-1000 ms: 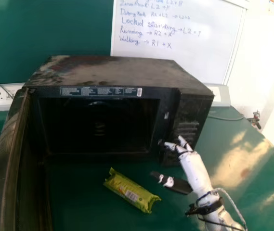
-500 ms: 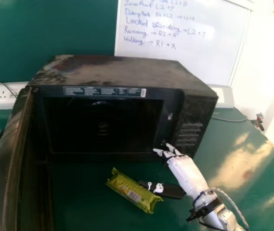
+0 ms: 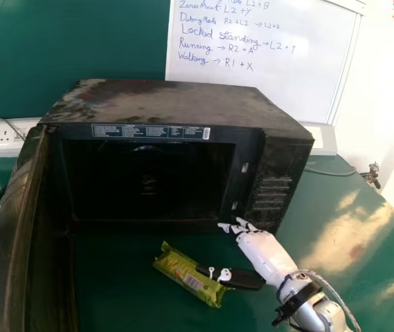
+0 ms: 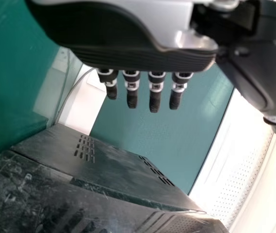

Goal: Put biscuit inside oven

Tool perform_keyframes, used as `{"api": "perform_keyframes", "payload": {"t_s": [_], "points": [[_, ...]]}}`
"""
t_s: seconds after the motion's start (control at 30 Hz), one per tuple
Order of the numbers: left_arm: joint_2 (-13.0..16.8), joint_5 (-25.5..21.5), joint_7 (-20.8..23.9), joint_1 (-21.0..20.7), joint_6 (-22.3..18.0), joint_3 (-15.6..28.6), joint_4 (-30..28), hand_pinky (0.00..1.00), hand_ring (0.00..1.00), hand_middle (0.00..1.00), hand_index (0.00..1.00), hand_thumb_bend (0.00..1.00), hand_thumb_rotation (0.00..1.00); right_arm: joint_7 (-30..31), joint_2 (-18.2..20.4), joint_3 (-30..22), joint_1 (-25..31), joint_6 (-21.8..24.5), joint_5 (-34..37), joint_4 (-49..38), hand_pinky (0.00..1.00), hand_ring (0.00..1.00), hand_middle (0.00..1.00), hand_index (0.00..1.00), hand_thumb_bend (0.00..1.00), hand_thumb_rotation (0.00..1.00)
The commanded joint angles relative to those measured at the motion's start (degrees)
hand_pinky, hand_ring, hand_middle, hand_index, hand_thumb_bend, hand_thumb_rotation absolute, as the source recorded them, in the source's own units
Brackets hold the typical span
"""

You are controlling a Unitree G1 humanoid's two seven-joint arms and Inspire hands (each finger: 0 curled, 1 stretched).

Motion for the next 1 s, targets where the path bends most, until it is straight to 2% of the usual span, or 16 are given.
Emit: {"api": "perform_keyframes", "payload": {"t_s": [0.0,0.17,0.63,0.83,0.97], "points": [[-1.9,-0.9,-0.5,1.5,0.1,-0.1,1.8,0.44,0.67,0.75,0.89,0.03,0.0,1.3,0.0,-0.2,0.5,0.9,0.4,-1.2,0.75,0.87,0.88,0.94,1.0,0.81],[-1.4,-0.8,-1.4,1.0,-0.6,0.2,3.2,0.44,0.66,0.75,0.89,0.03,0.0,2.8,0.1,-0.1,0.7,2.3,0.1,-2.2,0.76,0.87,0.88,0.94,1.0,0.8],[-2.0,-0.8,-0.4,1.5,0.0,-0.1,1.6,0.5,0.67,0.75,0.89,0.03,0.0,5.8,0.0,-0.3,1.2,4.2,0.1,-4.5,0.82,0.9,0.9,0.96,1.0,0.8],[-1.9,-0.8,-0.7,1.1,-0.5,0.1,2.3,0.4,0.65,0.74,0.88,0.03,0.0,7.3,0.0,0.1,1.4,5.5,-0.8,-6.4,0.84,0.91,0.91,0.96,1.0,0.77],[-2.3,-0.6,0.2,1.7,0.0,-0.2,0.9,0.41,0.65,0.73,0.88,0.04,0.0,7.9,0.0,0.3,1.9,6.3,-2.0,-7.7,0.86,0.92,0.91,0.96,1.0,0.79]]}}
